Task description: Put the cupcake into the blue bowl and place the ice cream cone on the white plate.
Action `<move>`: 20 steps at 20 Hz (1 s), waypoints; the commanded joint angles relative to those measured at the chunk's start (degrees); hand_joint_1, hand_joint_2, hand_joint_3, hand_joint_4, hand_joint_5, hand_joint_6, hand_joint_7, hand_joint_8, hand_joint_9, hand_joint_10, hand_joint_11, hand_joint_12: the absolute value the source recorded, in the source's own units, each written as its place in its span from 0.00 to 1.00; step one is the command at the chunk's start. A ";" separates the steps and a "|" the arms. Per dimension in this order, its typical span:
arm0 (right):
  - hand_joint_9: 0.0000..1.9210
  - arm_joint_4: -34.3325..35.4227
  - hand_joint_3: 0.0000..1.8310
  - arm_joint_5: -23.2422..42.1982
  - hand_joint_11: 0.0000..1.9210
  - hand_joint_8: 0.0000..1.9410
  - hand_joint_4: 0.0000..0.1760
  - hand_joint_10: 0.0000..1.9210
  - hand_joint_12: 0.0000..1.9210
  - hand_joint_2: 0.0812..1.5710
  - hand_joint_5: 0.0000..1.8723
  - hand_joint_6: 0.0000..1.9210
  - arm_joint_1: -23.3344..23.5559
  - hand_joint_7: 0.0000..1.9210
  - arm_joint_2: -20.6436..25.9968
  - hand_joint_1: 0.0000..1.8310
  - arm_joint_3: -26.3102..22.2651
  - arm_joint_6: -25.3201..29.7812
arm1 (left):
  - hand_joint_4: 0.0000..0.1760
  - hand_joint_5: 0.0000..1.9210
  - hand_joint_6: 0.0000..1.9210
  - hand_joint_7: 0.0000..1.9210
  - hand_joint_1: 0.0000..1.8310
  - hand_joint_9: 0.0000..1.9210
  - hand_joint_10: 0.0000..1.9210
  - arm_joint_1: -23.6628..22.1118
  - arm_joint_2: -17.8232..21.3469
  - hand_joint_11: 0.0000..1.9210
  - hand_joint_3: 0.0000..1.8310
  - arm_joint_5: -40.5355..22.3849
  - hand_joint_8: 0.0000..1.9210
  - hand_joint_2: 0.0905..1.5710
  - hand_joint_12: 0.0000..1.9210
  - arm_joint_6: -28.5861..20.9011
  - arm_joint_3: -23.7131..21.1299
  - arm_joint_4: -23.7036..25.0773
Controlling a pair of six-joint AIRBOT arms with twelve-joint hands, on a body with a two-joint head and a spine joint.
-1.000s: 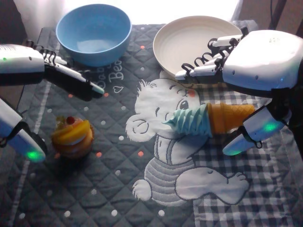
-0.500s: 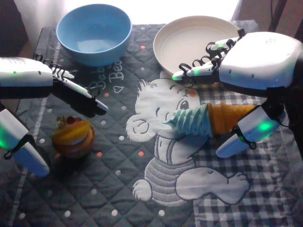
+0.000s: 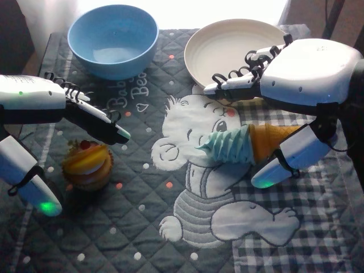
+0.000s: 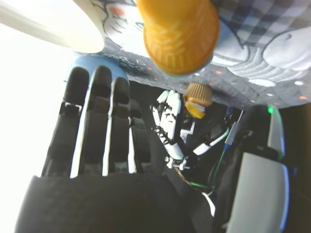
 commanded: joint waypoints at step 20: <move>0.37 9.95 0.00 10.27 0.21 0.00 0.00 0.01 0.55 0.42 0.18 0.00 -4.29 0.33 -1.75 0.30 1.47 0.09 | 0.00 0.24 0.00 0.30 0.42 0.33 0.00 0.81 -2.69 0.16 0.00 -1.88 0.00 0.41 0.43 -0.13 1.52 -3.74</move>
